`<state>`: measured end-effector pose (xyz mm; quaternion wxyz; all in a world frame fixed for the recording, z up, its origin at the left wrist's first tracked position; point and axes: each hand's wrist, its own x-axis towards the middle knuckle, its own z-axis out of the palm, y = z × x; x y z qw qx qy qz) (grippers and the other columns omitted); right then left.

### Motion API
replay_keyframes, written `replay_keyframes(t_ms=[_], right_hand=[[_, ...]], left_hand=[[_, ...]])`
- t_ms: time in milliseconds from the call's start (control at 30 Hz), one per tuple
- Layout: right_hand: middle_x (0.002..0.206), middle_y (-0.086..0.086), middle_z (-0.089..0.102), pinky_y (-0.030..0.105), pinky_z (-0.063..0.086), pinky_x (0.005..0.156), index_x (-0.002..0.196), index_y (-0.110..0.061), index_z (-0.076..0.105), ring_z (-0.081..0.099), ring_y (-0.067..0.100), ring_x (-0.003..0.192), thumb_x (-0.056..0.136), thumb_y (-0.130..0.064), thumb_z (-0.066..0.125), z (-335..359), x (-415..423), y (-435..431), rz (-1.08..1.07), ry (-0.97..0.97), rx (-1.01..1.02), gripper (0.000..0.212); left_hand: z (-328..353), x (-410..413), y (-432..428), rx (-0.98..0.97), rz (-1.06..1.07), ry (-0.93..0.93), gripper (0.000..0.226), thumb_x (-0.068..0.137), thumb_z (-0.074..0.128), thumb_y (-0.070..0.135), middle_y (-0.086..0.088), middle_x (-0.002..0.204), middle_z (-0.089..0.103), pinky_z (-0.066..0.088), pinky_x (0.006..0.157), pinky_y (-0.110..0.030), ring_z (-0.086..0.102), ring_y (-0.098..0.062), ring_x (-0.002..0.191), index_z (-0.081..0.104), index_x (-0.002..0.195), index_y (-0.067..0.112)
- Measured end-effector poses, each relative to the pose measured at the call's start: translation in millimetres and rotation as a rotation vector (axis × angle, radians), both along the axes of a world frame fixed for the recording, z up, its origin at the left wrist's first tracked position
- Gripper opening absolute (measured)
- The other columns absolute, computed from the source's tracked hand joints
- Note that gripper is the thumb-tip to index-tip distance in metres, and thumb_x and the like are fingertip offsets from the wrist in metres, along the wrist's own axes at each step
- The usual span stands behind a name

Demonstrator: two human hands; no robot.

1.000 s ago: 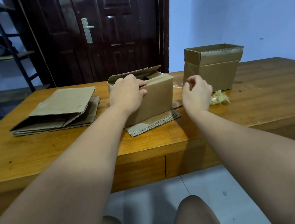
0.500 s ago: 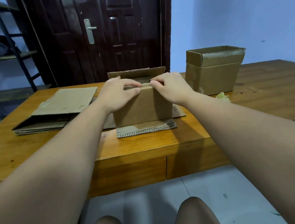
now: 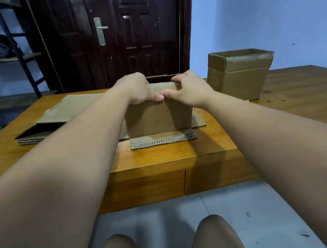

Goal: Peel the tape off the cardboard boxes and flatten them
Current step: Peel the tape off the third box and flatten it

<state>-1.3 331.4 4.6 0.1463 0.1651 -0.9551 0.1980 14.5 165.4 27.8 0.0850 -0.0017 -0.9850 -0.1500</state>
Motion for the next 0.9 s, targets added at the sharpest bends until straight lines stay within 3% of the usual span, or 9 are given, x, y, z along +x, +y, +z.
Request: replay_keyframes(t_ms=[167,267,400,533,600,667,767,833,900], right_hand=[[0.127,0.007,0.033,0.029,0.046,0.088,0.125,-0.022,0.041,0.048,0.020,0.098,0.080,-0.045,0.072,1,4,-2,0.010,0.003,-0.196,0.060],[0.131,0.010,0.042,0.029,0.045,0.087,0.135,-0.026,0.031,0.055,0.027,0.106,0.078,-0.035,0.077,-4,11,-3,0.021,0.042,-0.218,0.074],[0.127,0.009,0.056,0.028,0.044,0.087,0.146,-0.026,0.014,0.058,0.026,0.109,0.075,-0.029,0.081,-9,18,-3,-0.041,0.034,-0.410,0.099],[0.121,0.004,0.057,0.030,0.046,0.093,0.143,-0.026,0.019,0.056,0.019,0.105,0.072,-0.028,0.083,-16,17,-3,-0.034,0.006,-0.552,0.095],[0.111,-0.004,0.054,0.025,0.045,0.087,0.134,-0.023,0.037,0.050,0.012,0.100,0.073,-0.030,0.082,-17,14,-1,-0.036,-0.027,-0.569,0.076],[0.099,-0.008,0.059,0.023,0.046,0.080,0.111,-0.021,0.057,0.055,0.012,0.094,0.073,-0.031,0.082,-18,11,0,-0.040,-0.045,-0.574,0.047],[0.085,-0.005,0.068,0.028,0.051,0.077,0.092,-0.021,0.069,0.064,0.015,0.085,0.076,-0.028,0.079,-21,10,5,0.073,-0.115,-0.622,0.021],[0.092,-0.004,0.070,0.031,0.051,0.084,0.096,-0.022,0.071,0.066,0.014,0.089,0.081,-0.033,0.074,-19,10,10,0.172,-0.176,-0.607,0.019],[0.111,-0.004,0.068,0.040,0.044,0.101,0.104,-0.024,0.071,0.060,0.014,0.108,0.082,-0.054,0.063,-14,12,15,0.204,-0.232,-0.536,0.038]], left_hand=[[-6,-2,8,-0.132,0.171,0.185,0.072,0.066,0.071,0.067,-0.006,0.105,0.059,0.048,0.076,-0.038,0.058,-0.030,0.099,0.049,0.114,0.018],[-15,4,10,-0.165,0.227,0.366,0.065,0.067,0.072,0.063,-0.006,0.102,0.061,0.044,0.069,-0.036,0.061,-0.030,0.097,0.051,0.107,0.016],[-32,17,3,-0.215,0.134,0.589,0.045,0.081,0.065,0.053,-0.005,0.098,0.063,0.053,0.069,-0.038,0.063,-0.029,0.090,0.052,0.102,0.015],[-36,24,-12,-0.047,0.035,0.654,0.046,0.095,0.041,0.055,-0.002,0.081,0.063,0.049,0.069,-0.036,0.062,-0.026,0.080,0.061,0.089,0.014],[-30,21,-18,0.174,0.078,0.610,0.056,0.099,0.031,0.052,-0.003,0.070,0.061,0.049,0.070,-0.037,0.062,-0.027,0.074,0.063,0.077,0.011],[-20,12,-24,0.346,0.204,0.481,0.054,0.099,0.035,0.047,-0.008,0.077,0.066,0.048,0.072,-0.035,0.063,-0.028,0.079,0.067,0.079,0.008],[-4,6,-24,0.226,0.226,0.221,0.031,0.089,0.060,0.039,-0.008,0.093,0.069,0.052,0.081,-0.036,0.064,-0.029,0.091,0.070,0.088,0.010],[6,7,-19,0.138,0.090,0.061,0.019,0.091,0.061,0.024,-0.002,0.108,0.066,0.048,0.092,-0.033,0.060,-0.025,0.107,0.073,0.101,0.013],[14,14,-13,0.085,0.011,-0.075,0.026,0.095,0.052,0.020,0.002,0.122,0.061,0.042,0.102,-0.035,0.053,-0.024,0.118,0.071,0.114,0.021]])
